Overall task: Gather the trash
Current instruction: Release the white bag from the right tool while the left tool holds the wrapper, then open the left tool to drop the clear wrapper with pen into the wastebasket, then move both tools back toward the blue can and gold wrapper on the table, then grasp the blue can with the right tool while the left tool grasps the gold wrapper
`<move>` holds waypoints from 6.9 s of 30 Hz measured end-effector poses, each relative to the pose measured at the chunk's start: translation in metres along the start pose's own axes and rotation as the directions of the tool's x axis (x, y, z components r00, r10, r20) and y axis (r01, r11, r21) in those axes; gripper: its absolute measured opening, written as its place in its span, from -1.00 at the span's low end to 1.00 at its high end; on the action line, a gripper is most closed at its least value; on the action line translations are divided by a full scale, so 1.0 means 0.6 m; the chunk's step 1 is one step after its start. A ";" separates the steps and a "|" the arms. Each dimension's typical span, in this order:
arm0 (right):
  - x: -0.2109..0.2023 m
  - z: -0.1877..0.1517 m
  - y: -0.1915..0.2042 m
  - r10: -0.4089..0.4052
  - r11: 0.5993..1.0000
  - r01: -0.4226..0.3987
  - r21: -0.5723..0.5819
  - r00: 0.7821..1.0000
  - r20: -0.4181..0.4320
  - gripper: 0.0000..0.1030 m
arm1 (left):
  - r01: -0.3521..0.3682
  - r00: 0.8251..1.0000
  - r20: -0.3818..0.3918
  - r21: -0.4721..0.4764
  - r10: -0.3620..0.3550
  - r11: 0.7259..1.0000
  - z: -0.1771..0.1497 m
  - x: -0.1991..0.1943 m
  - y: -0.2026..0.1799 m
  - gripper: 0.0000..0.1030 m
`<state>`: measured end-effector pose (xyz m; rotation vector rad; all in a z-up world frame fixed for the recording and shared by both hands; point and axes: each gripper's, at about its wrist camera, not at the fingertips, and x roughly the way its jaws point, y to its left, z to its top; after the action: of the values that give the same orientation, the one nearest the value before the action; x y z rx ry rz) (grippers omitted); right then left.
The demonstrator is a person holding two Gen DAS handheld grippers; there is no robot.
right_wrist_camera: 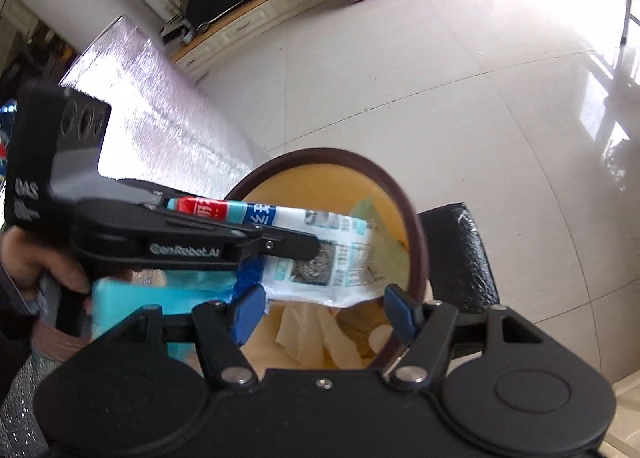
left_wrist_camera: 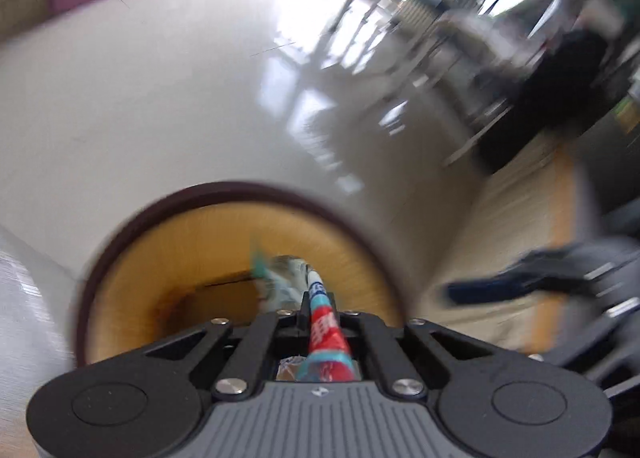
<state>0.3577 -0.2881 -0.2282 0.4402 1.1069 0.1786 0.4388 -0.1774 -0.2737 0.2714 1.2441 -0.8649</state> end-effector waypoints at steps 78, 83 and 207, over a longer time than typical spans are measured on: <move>-0.080 0.002 0.002 -0.002 0.998 0.006 -0.062 0.998 0.056 0.26 | -0.341 0.933 -0.017 -0.370 0.360 0.864 -0.076 -0.123 -0.026 0.96; -0.106 -0.001 0.017 -0.014 0.995 0.022 -0.097 0.997 0.081 0.48 | -0.328 0.926 0.033 -0.424 0.376 0.845 -0.094 -0.183 -0.046 1.00; 0.031 0.129 0.741 0.367 0.696 -0.380 -0.609 0.918 -0.152 -0.09 | 0.037 0.638 0.538 -0.737 0.552 0.675 -0.484 -0.677 0.229 0.72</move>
<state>0.4695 0.0990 -0.0245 0.0454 0.8934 0.8980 0.3033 0.2650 -0.0410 -0.4779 0.6279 -0.1032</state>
